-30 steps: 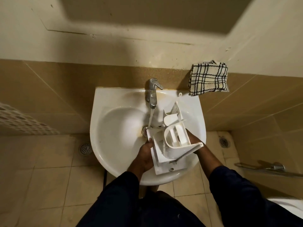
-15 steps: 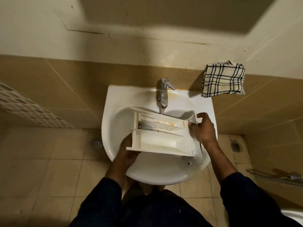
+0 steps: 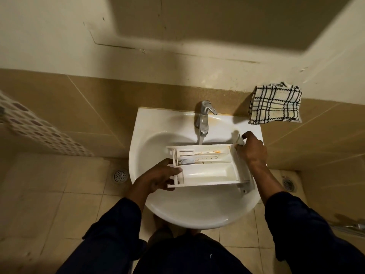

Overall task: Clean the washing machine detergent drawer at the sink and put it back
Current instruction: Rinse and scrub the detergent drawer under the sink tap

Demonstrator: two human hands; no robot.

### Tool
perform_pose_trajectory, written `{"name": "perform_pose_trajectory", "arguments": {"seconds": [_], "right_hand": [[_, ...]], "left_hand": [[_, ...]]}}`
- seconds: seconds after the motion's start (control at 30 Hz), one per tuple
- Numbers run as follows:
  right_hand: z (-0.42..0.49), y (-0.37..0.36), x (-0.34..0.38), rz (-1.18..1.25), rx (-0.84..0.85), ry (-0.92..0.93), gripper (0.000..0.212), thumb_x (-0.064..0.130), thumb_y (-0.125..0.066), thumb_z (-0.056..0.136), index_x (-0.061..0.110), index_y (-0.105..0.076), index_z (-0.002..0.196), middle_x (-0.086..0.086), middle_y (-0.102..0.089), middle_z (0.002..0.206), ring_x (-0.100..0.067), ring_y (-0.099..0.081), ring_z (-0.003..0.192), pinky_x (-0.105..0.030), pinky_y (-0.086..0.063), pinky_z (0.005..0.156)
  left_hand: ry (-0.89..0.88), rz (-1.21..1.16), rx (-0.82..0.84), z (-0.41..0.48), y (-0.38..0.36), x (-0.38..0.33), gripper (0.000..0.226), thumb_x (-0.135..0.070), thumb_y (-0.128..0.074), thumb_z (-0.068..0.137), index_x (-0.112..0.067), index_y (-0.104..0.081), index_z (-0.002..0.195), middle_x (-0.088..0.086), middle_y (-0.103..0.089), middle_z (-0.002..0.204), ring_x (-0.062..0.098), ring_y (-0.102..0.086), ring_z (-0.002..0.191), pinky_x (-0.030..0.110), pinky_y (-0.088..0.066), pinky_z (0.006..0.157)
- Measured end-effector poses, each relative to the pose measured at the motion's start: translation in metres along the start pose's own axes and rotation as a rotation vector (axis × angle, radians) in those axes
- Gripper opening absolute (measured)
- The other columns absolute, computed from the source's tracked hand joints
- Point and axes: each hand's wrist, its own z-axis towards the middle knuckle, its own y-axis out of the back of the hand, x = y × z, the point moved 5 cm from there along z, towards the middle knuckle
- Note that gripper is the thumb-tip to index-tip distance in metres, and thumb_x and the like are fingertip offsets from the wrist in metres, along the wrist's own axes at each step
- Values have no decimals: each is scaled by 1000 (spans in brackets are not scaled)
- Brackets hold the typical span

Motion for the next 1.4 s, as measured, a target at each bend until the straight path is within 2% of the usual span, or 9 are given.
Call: {"name": "perform_pose_trajectory", "arguments": {"seconds": [0.23,0.37,0.43,0.53,0.7,0.9,1.07,1.23,1.4], "right_hand": [[-4,6,12,7,-106,-8,28,22,-60,87,14,-59,115,-18,-65,112,-41,-60,100,-40,-47,79],[-39,-7,43,-241,-262,327,51,19,-64,81,8,-53,129,-19,-50,135,-38,-50,119,-49,-37,102],[-54,-33,57,-300,-163,493,55,23,-51,82,6,-51,134,-17,-52,137,-34,-45,128,-53,-24,113],[-55,-65,58,-369,86,385,67,34,-27,86,2,-33,145,-19,-40,147,-34,-32,139,-49,-13,116],[-54,-79,81,-285,194,340,63,30,-34,97,0,-18,150,-19,-18,157,-31,-14,146,-41,-8,120],[-85,-79,119,-55,184,772,53,25,-33,86,4,-57,128,-16,-54,137,-29,-47,130,-39,-35,111],[-45,-53,87,-165,152,567,35,32,-41,87,15,-67,100,-12,-69,108,-33,-64,98,-36,-51,81],[-46,-48,75,-302,95,491,47,34,-39,76,13,-72,103,-13,-71,99,-35,-66,91,-36,-52,81],[-65,-74,106,-124,55,438,34,25,-42,79,6,-70,83,-12,-67,87,-32,-65,78,-34,-51,71]], "left_hand": [[-192,174,-158,9,-6,-31,32,-1,-43,86,-21,-62,102,7,-63,86,27,-62,65,48,-61,67],[-196,216,-187,12,-3,-32,17,-5,-47,85,-11,-62,80,11,-59,76,28,-60,60,41,-61,56],[-198,245,-193,16,-2,-31,13,-7,-48,84,-6,-60,78,10,-56,74,27,-58,59,41,-61,56],[-208,256,-211,19,-2,-31,15,-9,-48,82,-3,-62,83,10,-57,74,26,-58,59,41,-61,55],[-172,231,-224,21,2,-33,13,-8,-49,81,-4,-62,81,11,-55,75,27,-58,65,39,-60,53],[-198,240,-176,27,5,-46,27,-13,-53,78,2,-66,96,17,-63,85,30,-65,72,40,-59,51],[-272,287,-215,27,16,-43,21,-10,-49,81,-1,-67,87,15,-63,78,32,-62,65,36,-57,50],[-396,411,-277,27,15,-44,16,-24,-46,76,-14,-59,72,-3,-54,60,19,-47,56,25,-36,54],[-428,497,-305,31,14,-36,37,-35,-42,69,-21,-66,93,1,-71,83,24,-64,77,40,-54,77]]}}
